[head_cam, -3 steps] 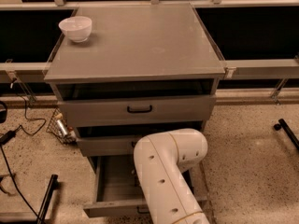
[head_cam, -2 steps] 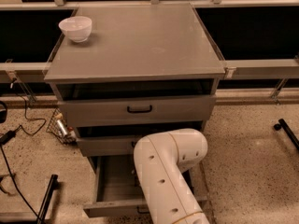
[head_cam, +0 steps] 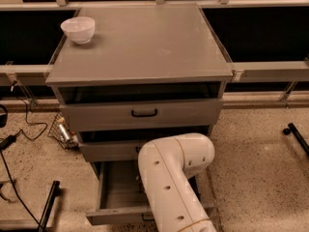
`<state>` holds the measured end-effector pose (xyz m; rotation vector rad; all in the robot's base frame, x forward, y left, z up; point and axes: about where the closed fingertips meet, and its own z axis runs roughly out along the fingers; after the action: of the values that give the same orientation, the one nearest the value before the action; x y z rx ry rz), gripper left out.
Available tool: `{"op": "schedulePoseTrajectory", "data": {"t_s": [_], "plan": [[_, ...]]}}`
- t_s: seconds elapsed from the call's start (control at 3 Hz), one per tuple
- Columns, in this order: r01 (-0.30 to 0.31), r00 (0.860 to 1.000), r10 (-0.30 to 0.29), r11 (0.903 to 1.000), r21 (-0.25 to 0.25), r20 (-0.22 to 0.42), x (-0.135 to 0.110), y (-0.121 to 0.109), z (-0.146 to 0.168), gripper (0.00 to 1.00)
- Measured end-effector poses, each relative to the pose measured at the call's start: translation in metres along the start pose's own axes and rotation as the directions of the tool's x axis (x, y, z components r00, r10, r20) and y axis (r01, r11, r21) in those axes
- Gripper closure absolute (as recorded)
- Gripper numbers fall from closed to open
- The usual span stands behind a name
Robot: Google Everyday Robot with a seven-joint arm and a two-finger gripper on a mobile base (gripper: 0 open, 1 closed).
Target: Pick water bottle from bottom drawer and place on counter
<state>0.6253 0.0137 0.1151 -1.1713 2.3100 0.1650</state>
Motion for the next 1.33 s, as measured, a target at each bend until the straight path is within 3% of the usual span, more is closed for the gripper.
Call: {"op": "schedulePoseTrajectory", "data": {"t_s": [0.33, 0.67, 1.0, 1.33], "plan": [[0.000, 1.000, 0.000, 1.0000, 0.000, 0.000, 0.000, 0.000, 0.000, 0.21], [0.003, 1.000, -0.003, 1.0000, 0.002, 0.003, -0.001, -0.001, -0.001, 0.00], [0.003, 1.000, -0.003, 1.0000, 0.002, 0.004, -0.002, -0.001, -0.001, 0.00], [-0.003, 0.999, 0.002, 0.9996, 0.026, 0.051, -0.016, -0.020, -0.018, 0.00]]}}
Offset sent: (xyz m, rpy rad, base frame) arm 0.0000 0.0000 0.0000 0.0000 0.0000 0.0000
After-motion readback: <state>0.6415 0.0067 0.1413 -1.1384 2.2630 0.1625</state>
